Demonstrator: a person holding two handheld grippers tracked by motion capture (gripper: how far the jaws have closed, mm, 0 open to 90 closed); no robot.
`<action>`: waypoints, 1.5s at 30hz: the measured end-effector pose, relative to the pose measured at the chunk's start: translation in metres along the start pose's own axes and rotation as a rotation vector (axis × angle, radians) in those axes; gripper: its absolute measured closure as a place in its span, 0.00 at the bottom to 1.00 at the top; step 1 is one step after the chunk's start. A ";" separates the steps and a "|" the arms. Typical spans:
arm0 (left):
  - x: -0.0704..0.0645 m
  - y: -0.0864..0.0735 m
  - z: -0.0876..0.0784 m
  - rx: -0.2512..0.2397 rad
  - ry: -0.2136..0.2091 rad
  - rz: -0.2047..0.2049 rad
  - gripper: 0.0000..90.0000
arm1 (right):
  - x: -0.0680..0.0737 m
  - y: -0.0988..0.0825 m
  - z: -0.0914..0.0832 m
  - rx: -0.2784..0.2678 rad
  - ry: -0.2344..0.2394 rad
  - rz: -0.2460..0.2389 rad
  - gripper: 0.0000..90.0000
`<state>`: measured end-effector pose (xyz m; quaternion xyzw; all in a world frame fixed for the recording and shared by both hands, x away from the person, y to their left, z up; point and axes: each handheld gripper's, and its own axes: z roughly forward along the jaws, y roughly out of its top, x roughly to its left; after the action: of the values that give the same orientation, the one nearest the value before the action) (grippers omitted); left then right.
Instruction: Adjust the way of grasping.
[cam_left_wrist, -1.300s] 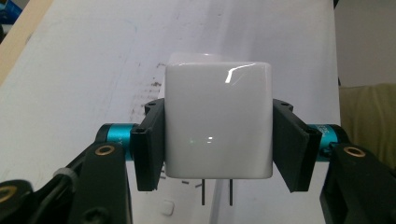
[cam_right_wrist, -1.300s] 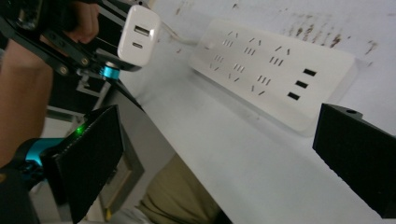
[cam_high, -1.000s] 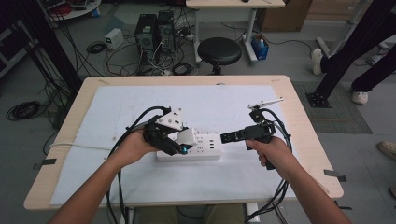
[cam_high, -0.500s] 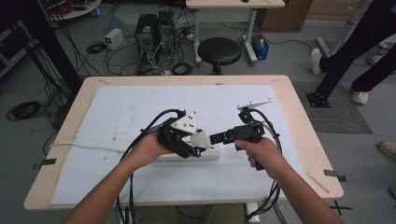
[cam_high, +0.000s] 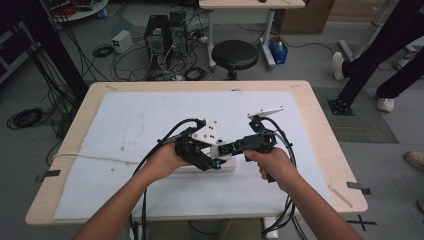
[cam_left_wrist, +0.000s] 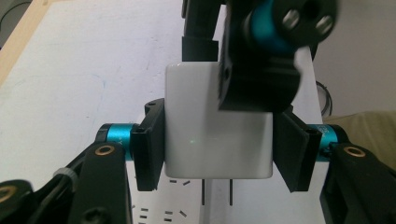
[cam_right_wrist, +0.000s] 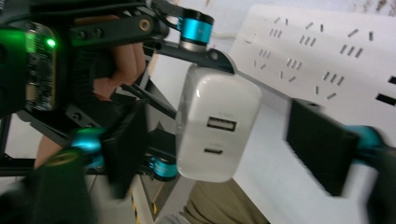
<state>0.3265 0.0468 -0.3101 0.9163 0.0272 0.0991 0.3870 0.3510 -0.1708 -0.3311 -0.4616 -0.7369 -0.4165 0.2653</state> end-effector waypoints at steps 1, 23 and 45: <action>0.000 0.000 0.000 0.005 0.002 0.003 0.47 | 0.000 0.000 0.000 -0.001 0.004 0.006 0.33; -0.008 0.003 0.004 0.012 0.060 0.064 0.47 | -0.012 0.000 0.001 0.003 0.102 0.101 0.69; 0.023 -0.056 -0.027 0.172 0.104 -0.233 0.24 | -0.014 -0.012 -0.049 -0.035 -0.426 -0.330 0.69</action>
<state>0.3455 0.1073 -0.3279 0.9304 0.1618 0.0981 0.3138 0.3471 -0.2217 -0.3216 -0.4169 -0.8340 -0.3606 0.0246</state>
